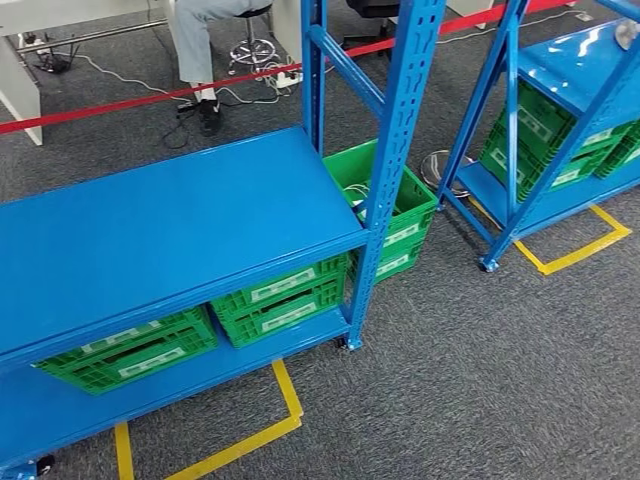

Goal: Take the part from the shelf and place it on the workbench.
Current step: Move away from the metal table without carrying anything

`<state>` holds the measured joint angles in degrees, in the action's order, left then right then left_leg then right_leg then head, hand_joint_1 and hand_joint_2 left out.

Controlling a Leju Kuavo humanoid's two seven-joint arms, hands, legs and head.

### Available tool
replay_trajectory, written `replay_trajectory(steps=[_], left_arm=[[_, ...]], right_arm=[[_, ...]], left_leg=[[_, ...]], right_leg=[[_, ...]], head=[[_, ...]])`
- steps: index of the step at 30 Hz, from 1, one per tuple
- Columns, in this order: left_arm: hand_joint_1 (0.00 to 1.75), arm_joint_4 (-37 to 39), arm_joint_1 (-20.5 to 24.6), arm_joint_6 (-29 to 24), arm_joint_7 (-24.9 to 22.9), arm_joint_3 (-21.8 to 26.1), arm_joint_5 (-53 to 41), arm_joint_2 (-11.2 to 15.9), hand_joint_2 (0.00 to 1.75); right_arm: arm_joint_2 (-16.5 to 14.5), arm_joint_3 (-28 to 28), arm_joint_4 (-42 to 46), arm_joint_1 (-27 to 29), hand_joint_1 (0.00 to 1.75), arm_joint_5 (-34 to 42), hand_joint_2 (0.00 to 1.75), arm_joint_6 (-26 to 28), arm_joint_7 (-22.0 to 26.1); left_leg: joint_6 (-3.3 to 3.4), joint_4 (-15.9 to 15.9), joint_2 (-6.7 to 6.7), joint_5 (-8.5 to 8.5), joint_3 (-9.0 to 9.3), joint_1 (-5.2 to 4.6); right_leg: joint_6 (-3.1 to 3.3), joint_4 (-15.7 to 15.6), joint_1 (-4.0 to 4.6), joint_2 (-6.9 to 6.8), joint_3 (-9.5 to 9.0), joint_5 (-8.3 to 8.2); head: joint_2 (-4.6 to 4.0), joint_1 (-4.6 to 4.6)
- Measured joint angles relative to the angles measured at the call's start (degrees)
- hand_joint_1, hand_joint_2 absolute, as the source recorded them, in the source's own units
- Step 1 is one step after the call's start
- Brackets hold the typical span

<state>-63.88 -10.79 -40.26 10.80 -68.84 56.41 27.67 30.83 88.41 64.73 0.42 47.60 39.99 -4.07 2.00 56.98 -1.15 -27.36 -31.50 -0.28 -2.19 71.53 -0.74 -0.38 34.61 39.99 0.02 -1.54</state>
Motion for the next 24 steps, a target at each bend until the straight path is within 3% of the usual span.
replay_trajectory(steps=[1, 2, 3, 5, 7, 9, 10, 12, 14, 16, 17, 18, 20, 22, 24], left_arm=[[0.0, 0.0, 0.0, 0.0, 0.0, 0.0, 0.0, -0.1, 0.0], [0.0, 0.0, 0.0, 0.0, 0.0, 0.0, 0.0, -0.1, 0.0], [0.0, 0.0, 0.0, 0.0, 0.0, 0.0, 0.0, -0.1, 0.0], [0.0, 0.0, 0.1, 0.0, 0.0, 0.0, 0.0, -0.2, 0.0], [0.0, 0.0, 0.1, 0.0, 0.0, 0.0, 0.0, -0.2, 0.0], [0.0, 0.0, 0.0, 0.0, 0.0, 0.0, 0.0, -0.2, 0.0], [0.0, 0.1, -0.1, 0.0, 0.0, 0.0, 0.0, -0.2, 0.0], [0.0, 0.1, 0.0, 0.0, 0.0, -0.1, 0.1, -0.1, 0.0], [0.0, 0.1, 0.3, 0.0, 0.0, -0.1, 0.1, -0.1, 0.0], [0.0, 0.2, 0.4, 0.0, 0.1, -0.1, 0.1, -0.2, 0.0], [0.0, 0.2, 0.3, 0.0, 0.1, -0.1, 0.1, -0.2, 0.0], [0.0, 0.2, 0.2, 0.0, 0.1, -0.1, 0.0, -0.2, 0.0], [0.0, 0.3, 0.2, 0.0, 0.0, -0.2, -0.3, -0.2, 0.0], [0.0, 0.4, 0.4, 0.0, 0.0, -0.1, -0.6, -0.1, 0.0], [0.0, 0.4, 0.3, 0.0, 0.0, -0.1, -0.7, -0.1, 0.0]], right_arm=[[0.0, 0.1, 0.0, 0.1, 0.0, 0.0, 0.0, 0.0, 0.0], [0.0, 0.1, -0.1, 0.1, 0.0, 0.0, 0.0, 0.0, 0.0], [0.0, 0.2, -0.1, 0.1, 0.0, 0.0, 0.0, 0.0, 0.0], [0.0, 0.3, -0.1, 0.1, 0.0, 0.0, 0.0, 0.0, 0.0], [0.0, 0.5, -0.2, 0.1, 0.0, 0.0, 0.0, 0.0, 0.0], [-0.1, 0.6, -0.2, 0.0, 0.0, 0.0, 0.0, 0.0, 0.1], [-0.1, 0.6, -0.2, 0.0, 0.0, 0.0, 0.0, 0.0, 0.1], [-0.1, 0.6, -0.2, -0.1, 0.0, 0.0, 0.0, 0.0, 0.2], [-0.1, 0.7, -0.3, 0.0, 0.0, 0.0, 0.0, 0.0, 0.3], [-0.1, 0.8, -0.4, 0.0, 0.0, 0.0, 0.0, 0.0, 0.3], [-0.2, 0.9, -0.4, -0.1, 0.0, 0.0, 0.0, 0.0, 0.3], [-0.2, 0.9, -0.4, -0.1, 0.0, 0.0, 0.0, 0.0, 0.3], [-0.2, 0.9, -0.5, -0.1, 0.0, -0.1, 0.0, 0.0, 0.4], [-0.2, 1.0, -0.5, -0.2, 0.0, -0.3, 0.0, 0.0, 0.4], [-0.2, 1.0, -0.5, -0.4, 0.0, -0.4, 0.0, 0.0, 0.4]], left_leg=[[0.01, 0.0, -0.76, -0.1, 0.12, 0.0], [-0.05, 0.0, -1.54, -0.24, 0.33, 0.02], [-0.19, 0.1, -2.29, -0.42, 0.61, 0.05], [-0.69, 0.3, -3.68, -0.88, 1.02, 0.06], [-1.33, 0.5, -4.97, -1.03, 0.81, 0.14], [-1.95, 0.6, -6.24, -0.94, 0.41, 0.35], [-2.27, 0.8, -5.9, -1.15, 0.23, 0.37], [-2.95, 3.8, -3.19, -3.0, -1.22, 0.31], [-3.48, 10.8, -0.24, -6.12, -4.73, 0.4], [-3.71, 15.9, 0.49, -7.23, -7.55, 0.58], [-3.68, 15.8, 0.63, -6.27, -7.64, 0.63], [-3.52, 13.6, 0.84, -4.42, -6.68, 0.62], [-2.77, 6.4, 2.97, -0.68, -3.22, 0.16], [-1.94, 1.9, 5.11, 0.3, -1.02, -0.44], [-1.44, 1.2, 4.64, -0.12, -0.87, -0.61]], right_leg=[[-0.07, 1.4, -0.01, 0.18, 1.28, -0.33], [-0.11, 0.5, -0.04, 0.31, 1.46, -2.01], [-0.12, -2.6, -0.11, 0.69, 0.61, -4.58], [-0.02, -9.8, -0.41, 3.06, -2.12, -8.83], [0.39, -13.0, -0.5, 4.81, -3.7, -9.73], [1.07, -13.2, -0.4, 4.0, -4.09, -9.6], [1.43, -13.4, -0.41, 3.33, -4.22, -9.64], [2.21, -13.9, -0.55, 1.86, -4.6, -9.69], [2.69, -14.0, -0.41, 0.19, -4.9, -9.43], [2.82, -14.0, -0.32, -1.47, -5.19, -9.08], [2.82, -14.0, -0.29, -2.21, -5.43, -8.88], [2.77, -14.0, -0.25, -2.9, -5.74, -8.66], [2.43, -14.0, -0.06, -4.24, -6.34, -8.06], [1.85, -14.0, 0.23, -5.58, -6.59, -7.43], [1.38, -14.3, 0.43, -6.99, -7.14, -7.11]], head=[[0.0, 0.01], [0.0, 0.01], [0.0, 0.01], [0.0, 0.01], [0.01, 0.05], [0.01, 0.07], [0.0, 0.11], [0.0, 0.46], [0.0, 0.77], [0.0, 0.76], [0.0, 0.74], [0.0, 0.77], [0.0, 0.77], [0.0, 0.69], [0.0, 0.61]])
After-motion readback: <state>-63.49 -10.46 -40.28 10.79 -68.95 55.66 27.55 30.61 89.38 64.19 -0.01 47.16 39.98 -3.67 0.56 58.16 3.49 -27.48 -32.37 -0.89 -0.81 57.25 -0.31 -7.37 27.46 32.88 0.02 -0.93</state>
